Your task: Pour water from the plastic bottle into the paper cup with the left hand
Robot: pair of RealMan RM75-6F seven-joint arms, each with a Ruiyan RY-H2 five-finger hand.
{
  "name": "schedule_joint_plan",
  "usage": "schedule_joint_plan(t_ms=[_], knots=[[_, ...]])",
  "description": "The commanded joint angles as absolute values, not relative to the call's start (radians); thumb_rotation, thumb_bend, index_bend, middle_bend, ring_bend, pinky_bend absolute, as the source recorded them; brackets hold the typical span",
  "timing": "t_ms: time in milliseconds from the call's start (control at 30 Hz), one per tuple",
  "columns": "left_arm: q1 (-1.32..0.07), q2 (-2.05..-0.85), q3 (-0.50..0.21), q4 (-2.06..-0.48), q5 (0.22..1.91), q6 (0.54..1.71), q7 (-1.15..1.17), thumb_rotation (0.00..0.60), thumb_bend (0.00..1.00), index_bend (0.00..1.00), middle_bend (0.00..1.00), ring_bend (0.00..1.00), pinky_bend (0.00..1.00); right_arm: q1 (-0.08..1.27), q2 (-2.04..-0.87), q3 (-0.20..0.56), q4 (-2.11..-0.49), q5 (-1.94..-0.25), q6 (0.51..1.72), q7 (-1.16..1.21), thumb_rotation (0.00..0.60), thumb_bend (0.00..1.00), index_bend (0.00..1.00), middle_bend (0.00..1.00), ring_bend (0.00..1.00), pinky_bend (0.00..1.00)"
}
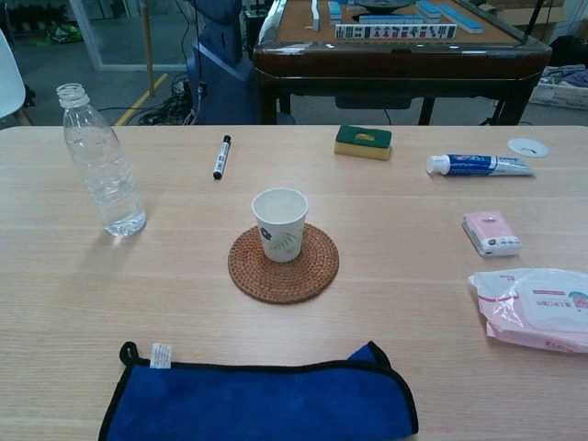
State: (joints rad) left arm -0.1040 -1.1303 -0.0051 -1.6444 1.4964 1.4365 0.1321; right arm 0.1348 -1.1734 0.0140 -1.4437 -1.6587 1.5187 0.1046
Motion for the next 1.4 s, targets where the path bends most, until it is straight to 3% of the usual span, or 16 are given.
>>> schedule_joint_plan(t_ms=[33,333,433,600,767,933,1400], knots=[[-0.105,-1.13,-0.004,-1.645,1.497,1.434,0.134,0.6,0.1,0.37,0.37,0.34,0.48,0.137,-1.164,0.011,-1.459,-1.646,1.497,0.088,0.6,0.04,0.36,0.37,0.29,0.35],[-0.116,-1.133,-0.005,-1.661,1.518,1.432,0.151,0.6,0.1,0.37,0.38,0.34,0.48,0.13,-1.151,0.005,-1.487,-1.642,1.498,0.07,0.6,0.04,0.36,0.39,0.32,0.37],[-0.125,-1.147,-0.014,-1.662,1.518,1.428,0.135,0.6,0.1,0.33,0.37,0.34,0.48,0.127,-1.153,0.004,-1.488,-1.641,1.499,0.063,0.6,0.04,0.36,0.4,0.32,0.37],[-0.157,-1.146,-0.038,-1.694,1.481,1.374,0.037,0.6,0.1,0.15,0.2,0.28,0.46,0.13,-1.158,0.002,-1.49,-1.644,1.493,0.052,0.6,0.04,0.37,0.4,0.32,0.37],[-0.197,-1.155,-0.086,-1.693,1.421,1.325,-0.032,0.6,0.1,0.0,0.06,0.15,0.36,0.133,-1.157,0.002,-1.491,-1.637,1.479,0.05,0.6,0.04,0.37,0.4,0.32,0.37],[-0.236,-1.188,-0.143,-1.673,1.336,1.277,-0.089,0.6,0.08,0.0,0.0,0.07,0.32,0.132,-1.156,0.008,-1.489,-1.625,1.478,0.046,0.6,0.04,0.37,0.4,0.32,0.37],[-0.376,-1.334,-0.264,-1.557,1.166,1.126,-0.171,0.6,0.05,0.0,0.0,0.0,0.22,0.138,-1.148,0.005,-1.495,-1.621,1.46,0.055,0.6,0.04,0.37,0.4,0.33,0.37]])
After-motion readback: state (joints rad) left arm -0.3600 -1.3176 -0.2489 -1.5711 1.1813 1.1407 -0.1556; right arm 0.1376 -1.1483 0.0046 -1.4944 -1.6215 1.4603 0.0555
